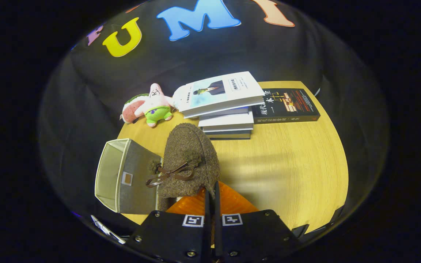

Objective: Open the storage box then place both shoes into the box .Put the left shoe in first, then the right shoe, with the right side of both shoes facing outward in a uniform manner.

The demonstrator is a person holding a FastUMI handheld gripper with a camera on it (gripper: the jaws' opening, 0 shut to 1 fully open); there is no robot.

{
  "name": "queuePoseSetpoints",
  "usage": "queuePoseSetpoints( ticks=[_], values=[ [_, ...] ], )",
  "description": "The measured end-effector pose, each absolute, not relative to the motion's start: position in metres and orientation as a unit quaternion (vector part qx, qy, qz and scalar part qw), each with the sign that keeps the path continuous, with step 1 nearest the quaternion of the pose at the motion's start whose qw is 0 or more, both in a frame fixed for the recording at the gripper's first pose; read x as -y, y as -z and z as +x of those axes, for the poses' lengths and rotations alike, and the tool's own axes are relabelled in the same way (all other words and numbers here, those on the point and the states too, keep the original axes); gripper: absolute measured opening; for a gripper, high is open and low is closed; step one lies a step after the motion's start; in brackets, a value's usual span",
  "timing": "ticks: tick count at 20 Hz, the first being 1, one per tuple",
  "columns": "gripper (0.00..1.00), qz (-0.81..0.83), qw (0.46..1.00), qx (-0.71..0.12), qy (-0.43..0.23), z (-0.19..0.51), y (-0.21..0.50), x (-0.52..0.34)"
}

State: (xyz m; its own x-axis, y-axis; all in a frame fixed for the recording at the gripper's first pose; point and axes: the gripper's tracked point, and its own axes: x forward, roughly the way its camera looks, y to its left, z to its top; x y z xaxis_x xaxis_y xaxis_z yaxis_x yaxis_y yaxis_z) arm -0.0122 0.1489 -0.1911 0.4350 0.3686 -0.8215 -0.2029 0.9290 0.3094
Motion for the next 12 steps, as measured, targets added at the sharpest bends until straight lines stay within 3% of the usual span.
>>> queuePoseSetpoints(
  ticks=[12],
  values=[
    [0.04, 0.058, 0.833, -0.481, -0.268, -0.028, 0.132, -0.343]
  ],
)
